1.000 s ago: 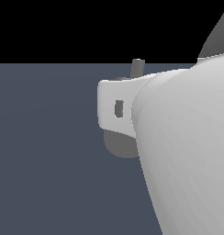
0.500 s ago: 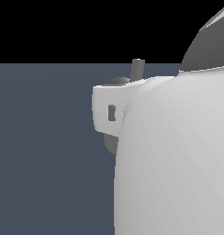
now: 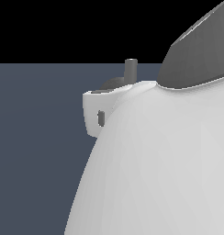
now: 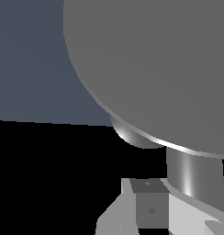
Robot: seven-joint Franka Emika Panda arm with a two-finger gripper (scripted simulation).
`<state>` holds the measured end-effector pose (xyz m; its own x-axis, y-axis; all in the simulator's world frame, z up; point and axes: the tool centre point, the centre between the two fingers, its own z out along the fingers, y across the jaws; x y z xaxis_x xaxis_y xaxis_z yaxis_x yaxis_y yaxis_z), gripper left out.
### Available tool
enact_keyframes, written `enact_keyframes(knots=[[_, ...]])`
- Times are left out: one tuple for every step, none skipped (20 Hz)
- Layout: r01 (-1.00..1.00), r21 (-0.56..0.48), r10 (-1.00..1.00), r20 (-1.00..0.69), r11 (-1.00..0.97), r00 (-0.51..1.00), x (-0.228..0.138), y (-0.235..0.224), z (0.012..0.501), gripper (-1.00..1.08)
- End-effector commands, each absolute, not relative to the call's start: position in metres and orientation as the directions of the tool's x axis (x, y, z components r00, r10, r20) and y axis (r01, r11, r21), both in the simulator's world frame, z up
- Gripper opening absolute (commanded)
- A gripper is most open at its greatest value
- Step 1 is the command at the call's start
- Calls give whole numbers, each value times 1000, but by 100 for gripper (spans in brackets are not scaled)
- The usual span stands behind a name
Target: Turn on the faucet by rotating a designated handle.
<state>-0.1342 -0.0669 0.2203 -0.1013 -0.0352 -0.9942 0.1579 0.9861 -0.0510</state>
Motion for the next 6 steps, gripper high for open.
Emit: enact_keyframes(knots=[[-19, -10, -10, -1000, 1000, -20, -128, 24, 259, -100], [-24, -11, -11, -1000, 1000, -15, -128, 28, 260, -100], [-28, -12, -13, -1000, 1000, -10, -128, 32, 261, -100], [-33, -14, -14, -1000, 999, -5, -129, 36, 263, -100], [-37, -15, -15, -1000, 999, 0, -129, 40, 264, -100], [-37, -15, -15, -1000, 999, 0, -129, 40, 264, -100]])
